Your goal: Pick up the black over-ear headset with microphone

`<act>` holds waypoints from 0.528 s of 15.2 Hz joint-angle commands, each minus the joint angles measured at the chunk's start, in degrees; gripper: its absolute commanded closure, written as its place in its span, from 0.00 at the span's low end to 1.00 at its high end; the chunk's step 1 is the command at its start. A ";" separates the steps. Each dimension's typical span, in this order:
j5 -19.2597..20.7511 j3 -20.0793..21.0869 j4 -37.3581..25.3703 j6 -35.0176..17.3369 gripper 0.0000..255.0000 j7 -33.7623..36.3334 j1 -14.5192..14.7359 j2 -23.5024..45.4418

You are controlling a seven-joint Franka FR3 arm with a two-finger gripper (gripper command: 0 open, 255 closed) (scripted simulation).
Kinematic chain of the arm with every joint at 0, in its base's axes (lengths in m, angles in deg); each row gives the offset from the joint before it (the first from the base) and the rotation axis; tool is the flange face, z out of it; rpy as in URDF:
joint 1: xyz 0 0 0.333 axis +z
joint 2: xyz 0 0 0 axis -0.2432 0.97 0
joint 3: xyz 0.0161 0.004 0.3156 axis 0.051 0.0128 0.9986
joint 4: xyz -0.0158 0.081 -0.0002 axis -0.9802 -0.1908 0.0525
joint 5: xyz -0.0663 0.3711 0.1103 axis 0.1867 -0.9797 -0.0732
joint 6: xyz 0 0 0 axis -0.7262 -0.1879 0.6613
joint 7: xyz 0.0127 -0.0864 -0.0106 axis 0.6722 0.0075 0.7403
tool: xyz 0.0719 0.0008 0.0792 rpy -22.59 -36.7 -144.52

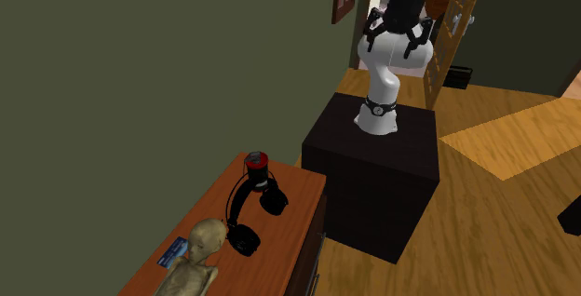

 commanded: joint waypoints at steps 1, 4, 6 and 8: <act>0.00 0.00 0.00 0.00 0.00 0.00 0.00 0.00; 0.86 -2.42 0.44 -5.40 0.00 -1.22 -1.24 4.20; 1.26 -3.99 0.35 -8.91 0.00 -2.05 -2.01 7.31; 1.52 -5.54 -0.06 -12.31 0.00 -2.91 -2.72 10.65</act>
